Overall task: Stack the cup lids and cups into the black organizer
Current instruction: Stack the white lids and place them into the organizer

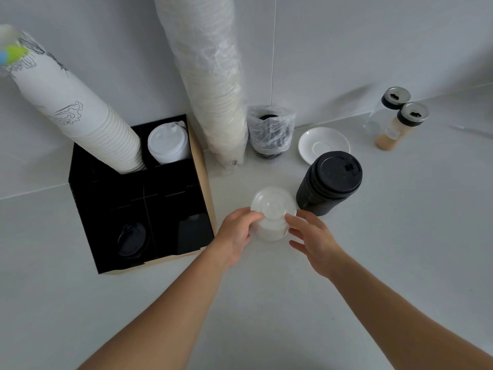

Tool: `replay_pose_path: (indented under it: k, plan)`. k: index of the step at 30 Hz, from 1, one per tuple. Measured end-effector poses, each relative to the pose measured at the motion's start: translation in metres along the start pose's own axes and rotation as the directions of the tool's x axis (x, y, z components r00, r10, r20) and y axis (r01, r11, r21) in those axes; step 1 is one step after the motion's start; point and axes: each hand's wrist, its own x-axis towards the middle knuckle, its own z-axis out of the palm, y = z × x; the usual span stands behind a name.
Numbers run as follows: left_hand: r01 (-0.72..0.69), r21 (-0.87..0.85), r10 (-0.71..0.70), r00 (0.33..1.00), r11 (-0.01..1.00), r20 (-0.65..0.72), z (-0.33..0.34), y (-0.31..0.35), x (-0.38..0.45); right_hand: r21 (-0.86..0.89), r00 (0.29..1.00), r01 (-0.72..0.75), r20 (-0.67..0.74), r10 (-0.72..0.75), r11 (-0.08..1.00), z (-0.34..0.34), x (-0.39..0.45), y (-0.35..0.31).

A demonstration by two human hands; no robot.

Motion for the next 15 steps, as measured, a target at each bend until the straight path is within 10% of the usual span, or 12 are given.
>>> replay_pose_path:
  k: [15]
  plan:
    - [-0.221, -0.175, 0.213, 0.975, 0.959, -0.065, -0.030, -0.021, -0.080, -0.028, 0.962, 0.145, 0.238, -0.134, 0.989, 0.025, -0.061, -0.011]
